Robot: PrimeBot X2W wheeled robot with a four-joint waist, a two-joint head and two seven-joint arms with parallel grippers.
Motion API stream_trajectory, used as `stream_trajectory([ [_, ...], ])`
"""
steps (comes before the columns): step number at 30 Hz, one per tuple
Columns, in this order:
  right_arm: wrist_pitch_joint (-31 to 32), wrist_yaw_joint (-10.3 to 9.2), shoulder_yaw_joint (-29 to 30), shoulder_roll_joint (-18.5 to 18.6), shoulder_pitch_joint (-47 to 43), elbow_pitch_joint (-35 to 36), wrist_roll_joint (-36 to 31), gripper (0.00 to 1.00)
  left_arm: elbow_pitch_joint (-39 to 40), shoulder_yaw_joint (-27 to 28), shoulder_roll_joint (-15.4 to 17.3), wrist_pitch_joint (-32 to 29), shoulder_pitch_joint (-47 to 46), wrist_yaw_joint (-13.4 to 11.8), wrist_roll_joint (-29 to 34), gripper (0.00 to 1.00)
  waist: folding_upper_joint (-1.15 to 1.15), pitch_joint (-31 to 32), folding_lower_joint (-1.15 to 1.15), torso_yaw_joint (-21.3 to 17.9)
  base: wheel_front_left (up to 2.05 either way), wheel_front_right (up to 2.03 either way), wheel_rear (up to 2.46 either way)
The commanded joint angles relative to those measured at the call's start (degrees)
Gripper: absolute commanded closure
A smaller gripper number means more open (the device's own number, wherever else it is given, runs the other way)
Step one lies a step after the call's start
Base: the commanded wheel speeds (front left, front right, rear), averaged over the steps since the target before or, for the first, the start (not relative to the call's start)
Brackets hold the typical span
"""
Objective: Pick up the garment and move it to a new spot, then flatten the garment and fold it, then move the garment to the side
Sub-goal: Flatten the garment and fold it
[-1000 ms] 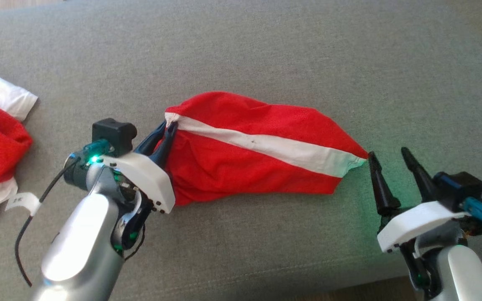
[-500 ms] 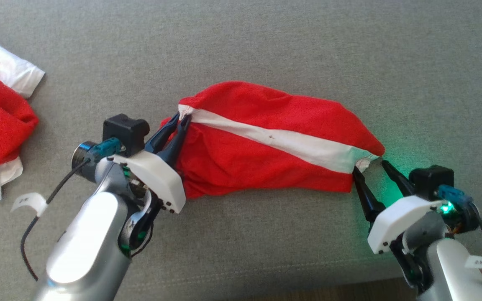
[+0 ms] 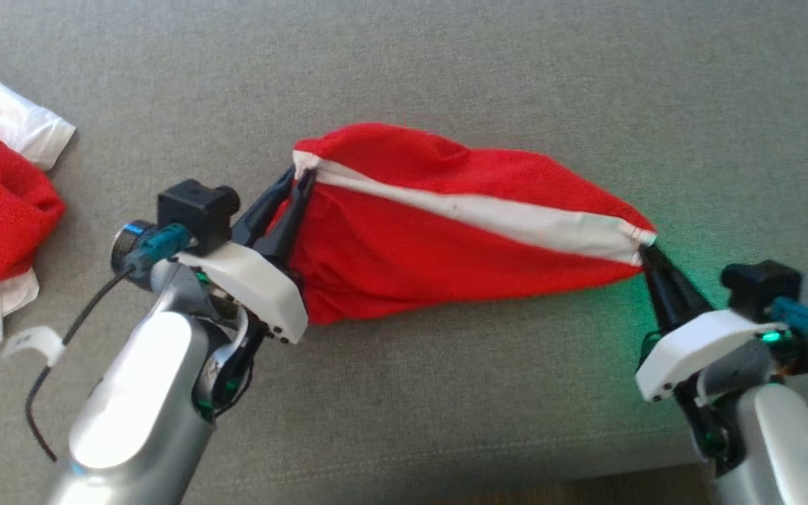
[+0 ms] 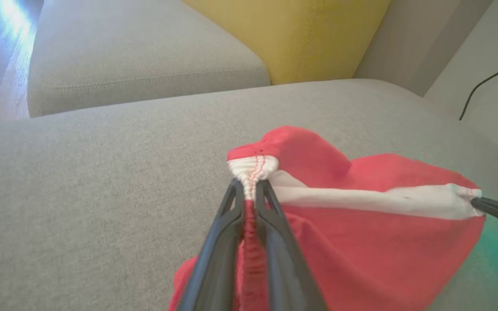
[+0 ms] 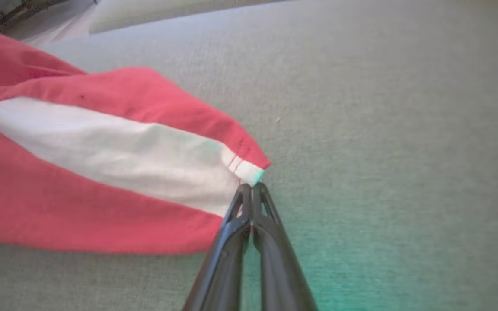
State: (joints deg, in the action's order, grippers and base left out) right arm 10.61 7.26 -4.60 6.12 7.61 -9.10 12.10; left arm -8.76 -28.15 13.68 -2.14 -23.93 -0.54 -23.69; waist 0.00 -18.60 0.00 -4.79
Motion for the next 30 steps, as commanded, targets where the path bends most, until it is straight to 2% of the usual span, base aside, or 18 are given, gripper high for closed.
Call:
stream_trajectory([
  [1, -1.33, 0.23, 0.36, 0.41, 0.24, 4.27, -0.15, 1.0, 3.1, 3.08, 1.97, 0.79, -1.88, -0.41, 0.48, 1.0, 0.0, 0.97, 0.0, -0.33, 0.0, 0.0, 0.0],
  [10, -4.23, 0.23, 3.7, 2.01, 2.68, 14.88, -0.32, 1.0, 7.58, 4.93, 3.66, 0.45, -3.97, -0.9, 0.08, 1.0, 0.0, 3.81, 0.0, -0.29, 0.0, 0.0, 0.0],
  [21, -6.32, 0.23, 7.58, 5.66, 15.64, 27.01, -0.6, 1.0, 13.84, 8.11, 4.33, -0.67, -13.71, -1.86, 0.11, 1.0, 0.0, 7.44, 0.0, 1.06, 0.0, 0.0, 0.0],
  [25, -5.69, 0.23, 7.58, 6.5, 19.39, 27.06, 0.26, 1.0, 14.53, 8.95, 3.97, -0.64, -16.3, -2.14, -0.35, 1.0, 0.0, 7.91, 0.0, 1.38, 0.0, 0.0, 0.0],
  [30, -5.21, 0.23, 7.22, 7.27, 23.38, 22.5, 2.8, 1.0, 12.33, 9.15, 3.21, -0.15, -18.22, -1.6, -1.5, 1.0, 0.0, 7.5, 0.0, 1.58, 0.0, 0.0, 0.0],
])
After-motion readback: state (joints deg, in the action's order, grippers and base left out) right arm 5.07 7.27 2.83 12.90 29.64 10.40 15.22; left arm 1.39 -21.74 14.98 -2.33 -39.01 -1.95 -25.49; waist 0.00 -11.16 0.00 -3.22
